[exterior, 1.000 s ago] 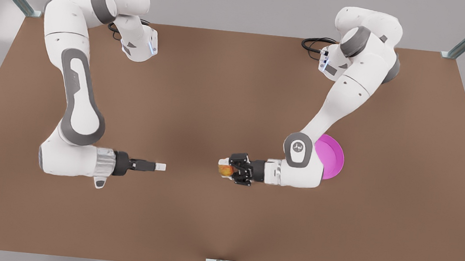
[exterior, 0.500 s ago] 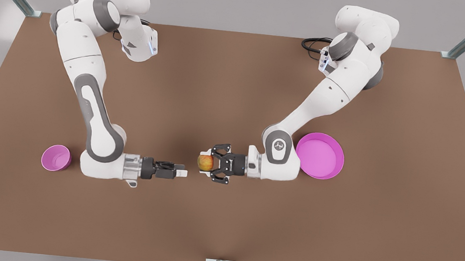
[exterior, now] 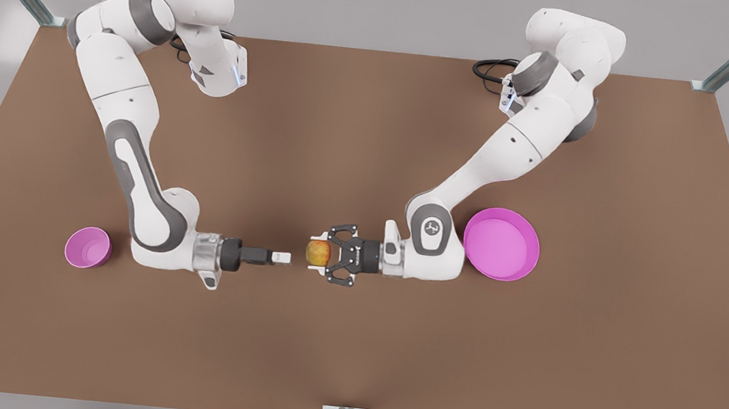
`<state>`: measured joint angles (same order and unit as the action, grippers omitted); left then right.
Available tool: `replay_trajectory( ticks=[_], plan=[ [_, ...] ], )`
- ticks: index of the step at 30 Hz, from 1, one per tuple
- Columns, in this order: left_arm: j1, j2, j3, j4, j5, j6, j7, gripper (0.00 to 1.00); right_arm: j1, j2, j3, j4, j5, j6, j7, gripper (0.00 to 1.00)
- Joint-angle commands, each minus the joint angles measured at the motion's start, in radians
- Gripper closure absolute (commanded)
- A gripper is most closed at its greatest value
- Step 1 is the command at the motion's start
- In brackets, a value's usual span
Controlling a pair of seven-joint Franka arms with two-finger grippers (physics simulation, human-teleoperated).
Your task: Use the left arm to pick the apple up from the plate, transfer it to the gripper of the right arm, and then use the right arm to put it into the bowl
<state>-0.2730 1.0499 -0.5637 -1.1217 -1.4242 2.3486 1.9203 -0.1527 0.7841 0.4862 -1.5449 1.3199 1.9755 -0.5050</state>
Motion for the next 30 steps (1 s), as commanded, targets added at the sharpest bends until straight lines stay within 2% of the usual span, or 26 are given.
replay_trajectory(
  ticks=[1,10,14,15,16,17,18,20,23,26,27,28,30],
  plan=[
    [-0.003,0.002,-0.001,0.003,-0.004,-0.002,0.246,0.29,0.019,0.003,0.002,0.020,0.005,0.002,-0.394,0.00],
    [-0.008,0.004,-0.001,0.008,-0.004,0.000,0.246,0.28,0.110,0.023,-0.002,0.038,0.013,0.144,-0.349,0.00],
    [-0.011,0.004,-0.001,0.008,-0.004,0.011,0.246,0.28,0.125,0.021,0.002,0.038,0.041,0.151,-0.352,0.00],
    [-0.011,0.004,-0.001,0.008,-0.004,0.011,0.246,0.28,0.131,0.020,0.002,0.038,0.048,0.151,-0.352,0.03],
    [-0.011,0.004,-0.001,0.008,-0.004,0.011,0.244,0.28,0.131,0.020,0.002,0.038,0.048,0.151,-0.352,0.16],
    [-0.011,0.004,-0.001,0.008,-0.004,0.011,0.244,0.28,0.131,0.018,0.002,0.040,0.048,0.152,-0.352,0.26],
    [-0.011,0.004,-0.001,0.008,-0.004,0.011,0.246,0.28,0.131,0.018,0.002,0.040,0.048,0.152,-0.352,0.31],
    [-0.011,0.004,-0.001,0.008,-0.004,0.011,0.246,0.28,0.131,0.018,0.002,0.040,0.048,0.152,-0.352,0.36],
    [-0.011,0.004,0.001,0.008,-0.004,0.011,0.246,0.28,0.131,0.018,0.002,0.040,0.048,0.152,-0.352,0.36],
    [-0.011,0.004,0.001,0.008,-0.004,0.011,0.246,0.24,0.125,0.020,-0.001,0.032,0.047,0.151,-0.357,0.36],
    [-0.009,0.004,0.001,0.008,-0.004,0.011,0.244,0.18,0.125,0.020,-0.003,0.031,0.047,0.151,-0.362,0.36],
    [-0.009,0.004,0.001,0.008,-0.004,0.011,0.244,0.02,0.125,0.020,-0.009,0.031,0.045,0.151,-0.363,0.36],
    [-0.008,0.004,0.001,0.008,-0.004,0.011,0.243,0.01,0.122,0.018,-0.014,0.026,0.041,0.151,-0.365,0.36]
  ],
)
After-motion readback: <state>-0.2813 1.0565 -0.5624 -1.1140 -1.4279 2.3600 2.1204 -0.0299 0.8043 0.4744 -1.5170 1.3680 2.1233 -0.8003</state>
